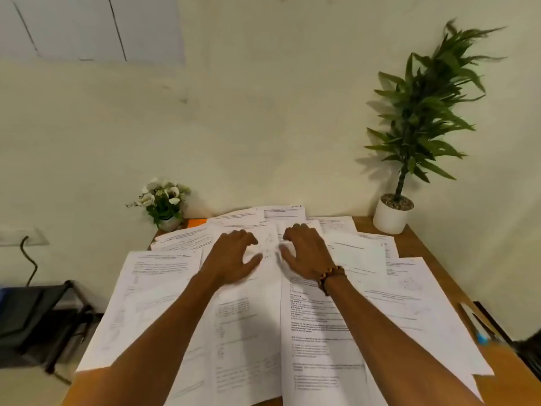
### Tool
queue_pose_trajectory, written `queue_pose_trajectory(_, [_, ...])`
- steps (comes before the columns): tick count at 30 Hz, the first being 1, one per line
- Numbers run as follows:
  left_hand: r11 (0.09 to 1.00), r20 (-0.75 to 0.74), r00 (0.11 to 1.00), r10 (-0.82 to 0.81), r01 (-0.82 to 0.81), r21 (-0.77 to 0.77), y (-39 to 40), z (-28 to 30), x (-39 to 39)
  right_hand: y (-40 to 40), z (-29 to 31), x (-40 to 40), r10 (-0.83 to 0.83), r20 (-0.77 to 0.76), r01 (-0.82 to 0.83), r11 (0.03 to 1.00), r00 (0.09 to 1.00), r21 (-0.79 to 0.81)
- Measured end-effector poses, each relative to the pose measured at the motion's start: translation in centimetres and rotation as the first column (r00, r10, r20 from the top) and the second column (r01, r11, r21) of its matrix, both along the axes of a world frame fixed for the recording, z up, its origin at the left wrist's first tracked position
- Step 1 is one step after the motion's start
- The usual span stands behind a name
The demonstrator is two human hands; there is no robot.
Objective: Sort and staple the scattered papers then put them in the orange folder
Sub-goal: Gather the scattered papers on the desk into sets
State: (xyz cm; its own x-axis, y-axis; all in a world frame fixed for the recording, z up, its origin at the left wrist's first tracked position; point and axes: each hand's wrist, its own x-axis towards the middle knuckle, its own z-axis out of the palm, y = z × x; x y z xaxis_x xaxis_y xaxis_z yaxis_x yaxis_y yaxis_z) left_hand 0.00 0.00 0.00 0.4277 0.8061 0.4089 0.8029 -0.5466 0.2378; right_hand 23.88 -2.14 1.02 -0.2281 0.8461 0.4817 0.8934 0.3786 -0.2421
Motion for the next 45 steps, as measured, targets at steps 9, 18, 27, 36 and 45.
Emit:
queue_pose_trajectory(9, [0.991, 0.042, 0.996, 0.076, -0.071, -0.111, -6.0, -11.1, -0.5, -7.5, -10.1, -4.5, 0.053, 0.245, -0.011, 0.986, 0.968, -0.169])
queue_pose_trajectory(18, [0.976, -0.064, 0.989, 0.136, -0.145, -0.163, -5.4, -11.8, -0.1, -6.9, -9.4, -3.7, 0.093, 0.169, -0.07, 0.988, 0.981, -0.137])
queue_pose_trajectory(27, [0.961, 0.412, 0.902, 0.129, -0.012, -0.276, -6.1, -8.8, -3.2, -5.0, -9.8, -7.4, 0.142, 0.333, -0.091, 0.982, 0.932, -0.164])
queue_pose_trajectory(36, [0.896, 0.076, 0.929, 0.363, -0.325, -0.303, -8.0, -10.2, -11.2, -2.9, -8.3, -15.0, 0.273, 0.304, -0.239, 0.96, 0.913, -0.143])
queue_pose_trajectory(45, [0.876, 0.189, 0.897, 0.4, -0.314, -0.366, -6.3, -9.2, -13.8, -1.5, -9.5, -17.6, 0.303, 0.261, -0.257, 0.946, 0.917, -0.196])
